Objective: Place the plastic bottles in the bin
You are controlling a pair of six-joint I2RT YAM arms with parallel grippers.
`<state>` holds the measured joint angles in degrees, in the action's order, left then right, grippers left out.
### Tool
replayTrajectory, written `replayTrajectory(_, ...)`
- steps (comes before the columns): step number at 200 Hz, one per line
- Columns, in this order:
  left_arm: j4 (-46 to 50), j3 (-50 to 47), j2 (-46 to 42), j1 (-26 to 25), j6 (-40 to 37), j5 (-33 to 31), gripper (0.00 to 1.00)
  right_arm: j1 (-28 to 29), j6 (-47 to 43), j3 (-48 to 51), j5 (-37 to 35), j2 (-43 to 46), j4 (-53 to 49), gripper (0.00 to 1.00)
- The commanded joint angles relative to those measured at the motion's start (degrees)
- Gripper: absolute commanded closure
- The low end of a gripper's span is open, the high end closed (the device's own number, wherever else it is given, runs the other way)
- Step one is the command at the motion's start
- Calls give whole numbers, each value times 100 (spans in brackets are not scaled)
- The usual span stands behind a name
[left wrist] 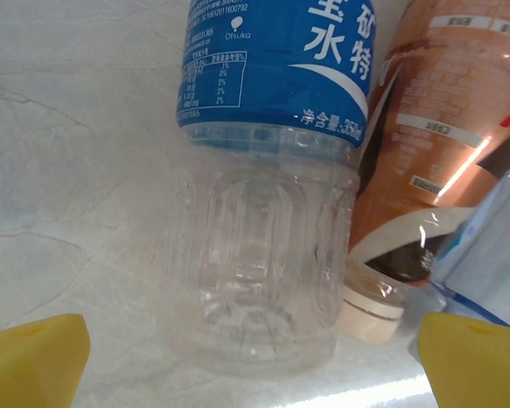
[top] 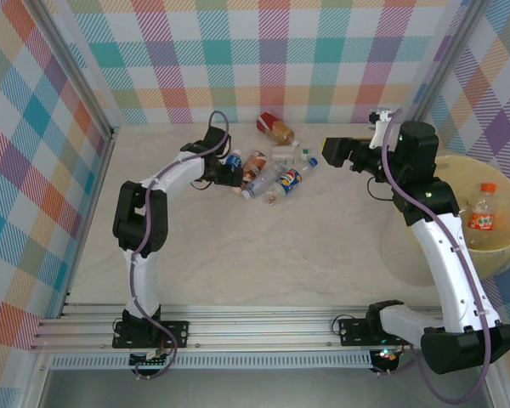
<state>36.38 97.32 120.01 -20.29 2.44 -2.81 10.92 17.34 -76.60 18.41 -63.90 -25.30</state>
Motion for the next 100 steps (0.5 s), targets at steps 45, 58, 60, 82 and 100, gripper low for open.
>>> replayTrajectory(45, 308, 645, 572, 201, -327, 377, 12, 33, -47, 45, -119, 97, 78, 0)
replayTrajectory(58, 330, 695, 664, 210, -336, 342, 13, 33, -47, 40, -128, 90, 71, 0)
replayTrajectory(60, 333, 704, 682, 210, -339, 325, 13, 33, -42, 40, -128, 86, 74, 0)
replayTrajectory(82, 352, 798, 821, 245, -318, 327, 14, 34, -29, 40, -119, 80, 78, 0)
replayTrajectory(100, 374, 880, 933, 254, -315, 352, 15, 33, -20, 48, -119, 71, 78, 0)
